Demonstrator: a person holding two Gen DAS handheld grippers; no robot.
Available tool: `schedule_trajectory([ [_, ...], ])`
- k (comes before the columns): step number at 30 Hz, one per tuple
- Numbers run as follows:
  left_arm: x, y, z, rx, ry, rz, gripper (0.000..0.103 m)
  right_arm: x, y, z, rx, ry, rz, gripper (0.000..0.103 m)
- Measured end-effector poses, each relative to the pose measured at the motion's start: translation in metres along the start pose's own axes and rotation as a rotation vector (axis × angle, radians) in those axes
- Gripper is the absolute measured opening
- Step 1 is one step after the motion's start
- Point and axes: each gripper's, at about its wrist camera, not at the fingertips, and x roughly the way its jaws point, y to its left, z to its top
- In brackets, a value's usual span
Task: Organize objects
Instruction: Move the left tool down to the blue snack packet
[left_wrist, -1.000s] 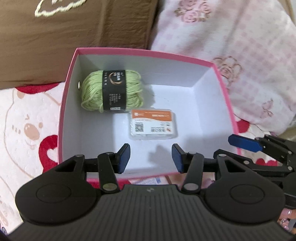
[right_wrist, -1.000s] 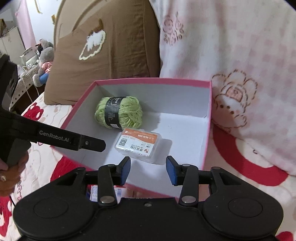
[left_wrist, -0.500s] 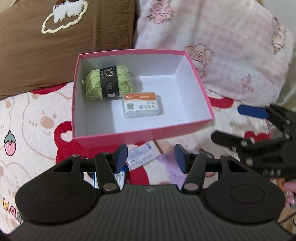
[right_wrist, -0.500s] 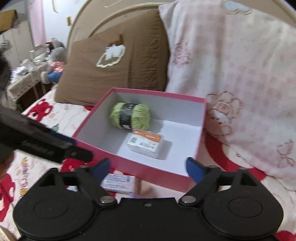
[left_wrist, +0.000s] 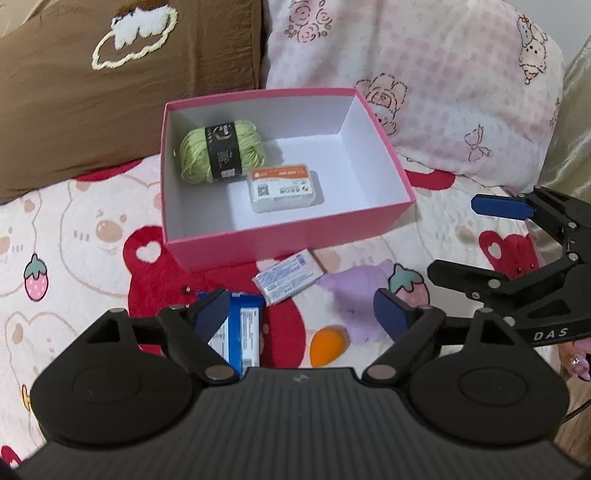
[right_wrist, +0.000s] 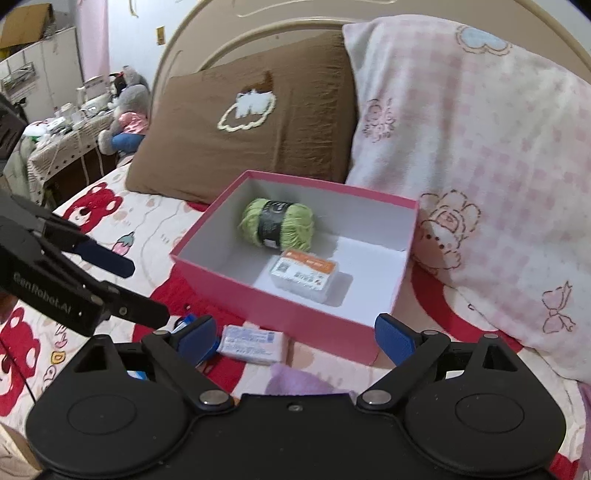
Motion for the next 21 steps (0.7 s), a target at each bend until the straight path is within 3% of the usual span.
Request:
schedule_trajectory([
  [6, 0.002, 0.007, 0.003, -0.038, 0.04, -0.072, 0.094, -0.005, 0.011, -0.009, -0.03, 0.006, 0.006, 0.095],
  [10, 0.003, 0.004, -0.004, -0.004, 0.039, -0.063, 0.094, -0.007, 0.015, -0.016, -0.054, 0.013, -0.003, 0.095],
  [21, 0.008, 0.017, -0.044, -0.02, 0.068, -0.035, 0.094, 0.005, 0.034, -0.041, -0.06, 0.096, 0.132, 0.095],
])
